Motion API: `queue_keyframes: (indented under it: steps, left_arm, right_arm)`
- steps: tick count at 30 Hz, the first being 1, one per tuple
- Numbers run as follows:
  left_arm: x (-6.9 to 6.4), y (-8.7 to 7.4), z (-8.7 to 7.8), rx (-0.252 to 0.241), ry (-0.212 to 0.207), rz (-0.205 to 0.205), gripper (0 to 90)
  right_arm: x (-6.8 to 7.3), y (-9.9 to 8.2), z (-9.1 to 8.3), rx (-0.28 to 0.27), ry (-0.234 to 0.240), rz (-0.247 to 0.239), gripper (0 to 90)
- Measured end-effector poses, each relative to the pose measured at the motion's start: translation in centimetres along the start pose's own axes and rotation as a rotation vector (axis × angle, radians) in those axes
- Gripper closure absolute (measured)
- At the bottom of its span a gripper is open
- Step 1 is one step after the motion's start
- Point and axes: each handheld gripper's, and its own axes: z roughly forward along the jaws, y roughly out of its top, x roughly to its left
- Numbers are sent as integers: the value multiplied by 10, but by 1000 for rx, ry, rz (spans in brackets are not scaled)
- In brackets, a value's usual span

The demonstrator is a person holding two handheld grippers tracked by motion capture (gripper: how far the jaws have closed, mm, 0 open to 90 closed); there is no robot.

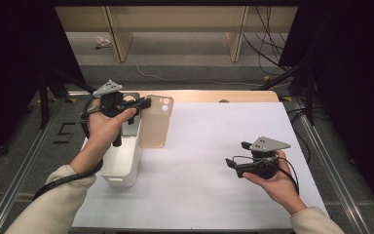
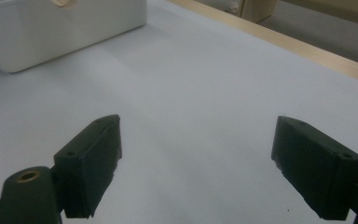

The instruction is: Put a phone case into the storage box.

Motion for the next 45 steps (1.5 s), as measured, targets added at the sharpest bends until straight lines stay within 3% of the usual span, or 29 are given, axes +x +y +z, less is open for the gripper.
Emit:
queue_keyframes:
  steps: [45]
  left_arm:
    - [43,8,-23,-32,95,-30,815]
  right_arm:
    - [-3,-2,-5,-11,-19,14,167]
